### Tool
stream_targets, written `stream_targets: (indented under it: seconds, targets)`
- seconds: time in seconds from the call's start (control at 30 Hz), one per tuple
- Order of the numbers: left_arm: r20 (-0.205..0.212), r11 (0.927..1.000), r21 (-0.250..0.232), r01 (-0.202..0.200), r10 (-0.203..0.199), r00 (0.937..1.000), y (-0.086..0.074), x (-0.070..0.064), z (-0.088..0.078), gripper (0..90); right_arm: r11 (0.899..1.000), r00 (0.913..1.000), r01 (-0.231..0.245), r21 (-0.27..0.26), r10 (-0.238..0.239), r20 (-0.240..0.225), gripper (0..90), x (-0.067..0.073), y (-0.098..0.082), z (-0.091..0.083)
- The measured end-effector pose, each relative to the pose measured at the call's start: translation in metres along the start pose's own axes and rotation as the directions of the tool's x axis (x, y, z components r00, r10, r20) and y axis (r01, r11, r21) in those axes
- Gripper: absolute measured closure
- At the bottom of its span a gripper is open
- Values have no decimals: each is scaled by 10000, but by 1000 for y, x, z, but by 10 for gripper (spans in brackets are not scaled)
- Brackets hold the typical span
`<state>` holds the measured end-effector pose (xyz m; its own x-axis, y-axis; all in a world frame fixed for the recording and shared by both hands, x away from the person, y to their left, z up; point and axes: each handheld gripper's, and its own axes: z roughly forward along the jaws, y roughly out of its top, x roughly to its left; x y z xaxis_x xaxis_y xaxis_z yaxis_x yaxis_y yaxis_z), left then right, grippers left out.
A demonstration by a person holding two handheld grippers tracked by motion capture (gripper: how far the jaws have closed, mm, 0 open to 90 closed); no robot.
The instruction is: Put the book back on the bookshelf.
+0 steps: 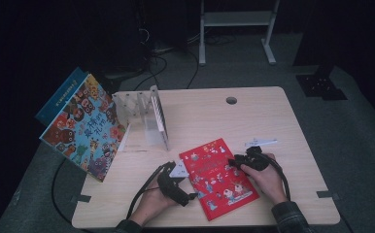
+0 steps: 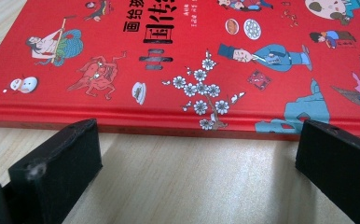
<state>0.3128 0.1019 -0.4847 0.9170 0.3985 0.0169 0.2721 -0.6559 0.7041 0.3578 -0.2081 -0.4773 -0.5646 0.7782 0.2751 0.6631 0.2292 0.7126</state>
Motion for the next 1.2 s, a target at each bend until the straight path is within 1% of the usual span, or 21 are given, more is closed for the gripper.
stream_targets:
  seconds: [0.03,0.23,0.33,0.57,0.6,0.67,0.73,0.93,1.03,1.13,1.17,1.2]
  targets:
    - [12,10000,1,-6,6,10000,0,0,0,0,10000,10000,31,-1,-31,31,634,-1,0,-1]
    - [46,10000,10,-48,48,10000,0,0,0,0,10000,10000,12,-10,-12,-28,664,-2,0,-3]
    - [53,10000,13,-55,55,10000,0,0,0,0,10000,9999,-40,-45,39,-165,672,-3,1,-5]
    - [57,10000,8,-57,57,10000,0,0,0,0,9992,9975,-411,-20,409,-578,686,-9,1,-9]
    - [55,10000,11,-57,57,10000,0,0,0,0,9986,9964,-532,4,532,-657,686,-10,1,-10]
    - [60,10000,10,-57,56,10000,0,0,0,0,9980,9953,-625,62,628,-739,685,-11,1,-10]
    - [57,10000,11,-55,55,10000,0,0,0,0,9961,9919,-883,61,884,-917,688,-14,-1,-10]
    - [58,10000,12,-58,58,10000,0,0,0,0,9955,9909,-946,77,949,-956,690,-15,-1,-9]
    - [57,10000,13,-58,58,10000,0,0,0,0,9938,9887,-1101,117,1107,-1010,701,-16,-1,-10]
    - [59,10000,9,-62,62,10000,0,0,0,0,9936,9878,-1122,158,1133,-1066,723,-18,-1,-12]
    - [59,10000,9,-62,62,10000,0,0,0,0,9930,9860,-1170,153,1180,-1175,825,-18,-1,-13]
    - [-37,10000,-5,7,-7,10000,1,0,1,0,9827,9357,-1848,-82,1734,-3073,809,-19,-1,-14]
